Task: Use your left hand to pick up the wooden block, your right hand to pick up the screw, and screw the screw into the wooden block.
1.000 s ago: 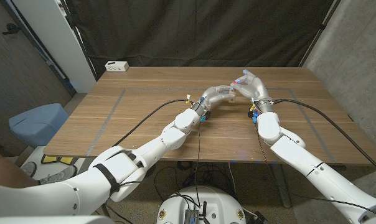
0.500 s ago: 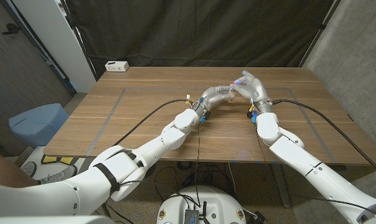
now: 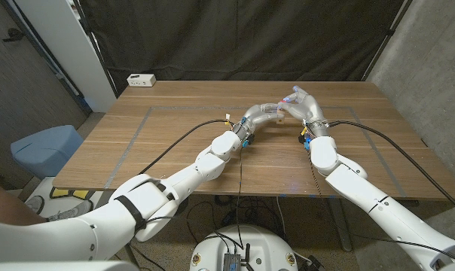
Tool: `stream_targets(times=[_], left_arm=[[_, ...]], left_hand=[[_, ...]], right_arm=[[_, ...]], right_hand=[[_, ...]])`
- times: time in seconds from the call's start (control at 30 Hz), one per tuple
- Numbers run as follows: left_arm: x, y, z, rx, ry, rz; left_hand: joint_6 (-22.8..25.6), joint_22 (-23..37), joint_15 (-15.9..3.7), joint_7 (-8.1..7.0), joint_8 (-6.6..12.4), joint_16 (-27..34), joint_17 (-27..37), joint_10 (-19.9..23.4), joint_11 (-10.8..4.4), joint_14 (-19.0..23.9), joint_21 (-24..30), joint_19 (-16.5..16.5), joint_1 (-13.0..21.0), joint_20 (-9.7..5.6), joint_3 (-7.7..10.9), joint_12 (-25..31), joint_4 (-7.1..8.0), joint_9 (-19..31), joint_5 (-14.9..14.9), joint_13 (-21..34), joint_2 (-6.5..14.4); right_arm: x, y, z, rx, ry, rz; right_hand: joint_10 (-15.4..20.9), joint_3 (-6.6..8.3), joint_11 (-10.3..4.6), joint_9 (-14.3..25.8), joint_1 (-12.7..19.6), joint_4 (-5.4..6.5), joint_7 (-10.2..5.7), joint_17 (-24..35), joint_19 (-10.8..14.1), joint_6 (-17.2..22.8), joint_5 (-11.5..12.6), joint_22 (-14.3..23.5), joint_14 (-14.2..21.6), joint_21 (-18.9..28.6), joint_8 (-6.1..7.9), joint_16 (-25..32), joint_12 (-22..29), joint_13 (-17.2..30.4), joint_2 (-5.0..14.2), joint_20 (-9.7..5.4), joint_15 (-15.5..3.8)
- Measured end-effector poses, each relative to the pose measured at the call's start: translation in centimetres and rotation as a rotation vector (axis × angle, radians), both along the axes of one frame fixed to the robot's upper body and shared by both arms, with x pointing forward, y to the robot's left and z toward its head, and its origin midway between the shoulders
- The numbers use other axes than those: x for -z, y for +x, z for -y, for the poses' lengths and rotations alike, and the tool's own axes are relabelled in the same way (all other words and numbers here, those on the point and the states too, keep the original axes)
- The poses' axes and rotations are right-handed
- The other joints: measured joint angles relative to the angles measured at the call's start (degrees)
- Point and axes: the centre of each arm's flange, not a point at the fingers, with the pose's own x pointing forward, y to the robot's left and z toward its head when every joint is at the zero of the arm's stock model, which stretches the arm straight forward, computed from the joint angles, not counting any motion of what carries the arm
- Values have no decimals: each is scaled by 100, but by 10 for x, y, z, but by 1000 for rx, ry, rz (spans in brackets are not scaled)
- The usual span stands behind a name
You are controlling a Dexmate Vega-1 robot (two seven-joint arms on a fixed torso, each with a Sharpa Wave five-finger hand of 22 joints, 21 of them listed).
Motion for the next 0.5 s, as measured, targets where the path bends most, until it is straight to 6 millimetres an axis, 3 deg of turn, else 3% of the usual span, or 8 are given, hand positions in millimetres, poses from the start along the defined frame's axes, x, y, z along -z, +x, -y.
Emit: stream_targets(times=[0.5], left_arm=[[-2, 3, 3, 1, 5, -5]], left_hand=[[0, 0, 0, 0, -17, 0, 0, -1, -1, 0, 0, 32, 0, -32, -1, -9, -2, 0, -1, 2, 0]], right_arm=[[1, 4, 1, -3, 2, -5]], right_hand=[[21, 11, -21, 3, 0, 11, 0, 0, 0, 0, -2, 0, 0, 0, -1, 0, 0, 0, 0, 0, 0]])
